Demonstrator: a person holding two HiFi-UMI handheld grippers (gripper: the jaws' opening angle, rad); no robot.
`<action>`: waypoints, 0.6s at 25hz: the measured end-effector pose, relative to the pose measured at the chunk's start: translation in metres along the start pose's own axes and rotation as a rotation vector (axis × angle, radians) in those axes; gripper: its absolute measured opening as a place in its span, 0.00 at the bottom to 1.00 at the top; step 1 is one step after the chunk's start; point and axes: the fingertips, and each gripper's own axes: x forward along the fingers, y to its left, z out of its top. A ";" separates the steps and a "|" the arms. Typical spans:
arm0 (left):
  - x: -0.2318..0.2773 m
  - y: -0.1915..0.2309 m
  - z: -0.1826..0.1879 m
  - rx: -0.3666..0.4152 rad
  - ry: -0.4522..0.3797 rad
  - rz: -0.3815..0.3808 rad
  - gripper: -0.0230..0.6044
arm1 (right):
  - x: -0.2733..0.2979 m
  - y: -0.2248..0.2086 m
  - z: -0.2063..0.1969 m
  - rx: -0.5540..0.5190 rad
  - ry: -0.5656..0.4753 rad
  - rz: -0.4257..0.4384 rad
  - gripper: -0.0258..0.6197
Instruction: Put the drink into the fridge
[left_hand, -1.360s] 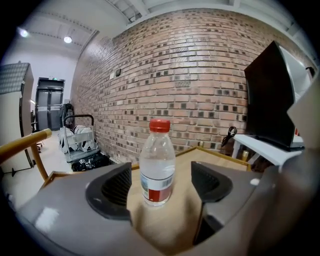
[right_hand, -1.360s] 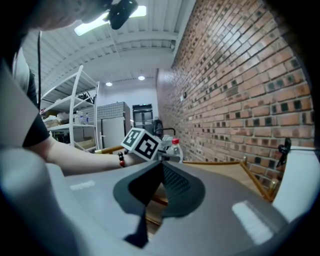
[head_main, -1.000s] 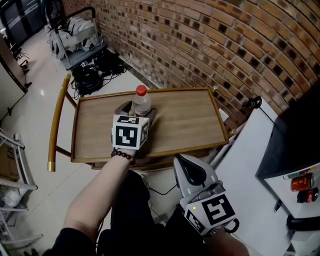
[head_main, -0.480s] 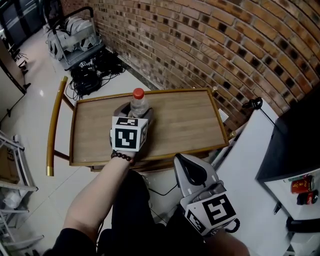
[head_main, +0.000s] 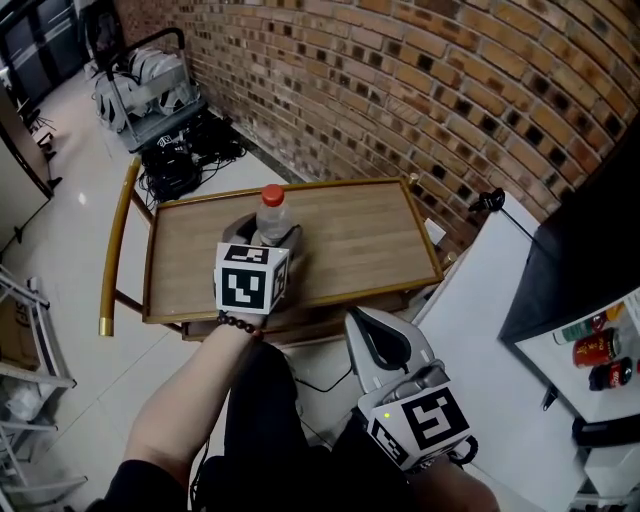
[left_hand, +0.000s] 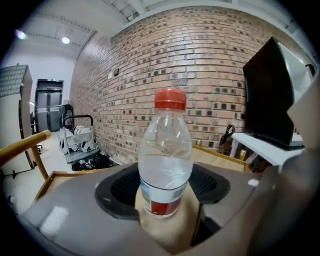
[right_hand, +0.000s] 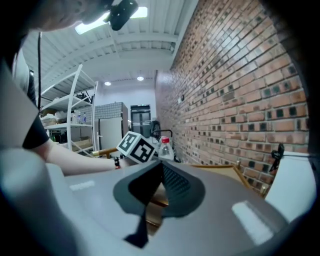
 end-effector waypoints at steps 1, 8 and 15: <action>-0.006 -0.005 0.003 0.003 -0.009 -0.005 0.54 | -0.006 0.002 0.001 -0.002 -0.004 -0.003 0.04; -0.054 -0.057 0.019 0.030 -0.067 -0.064 0.54 | -0.054 0.018 -0.005 -0.005 -0.017 -0.025 0.04; -0.098 -0.124 0.023 0.059 -0.103 -0.142 0.54 | -0.108 0.029 -0.020 0.008 -0.028 -0.047 0.04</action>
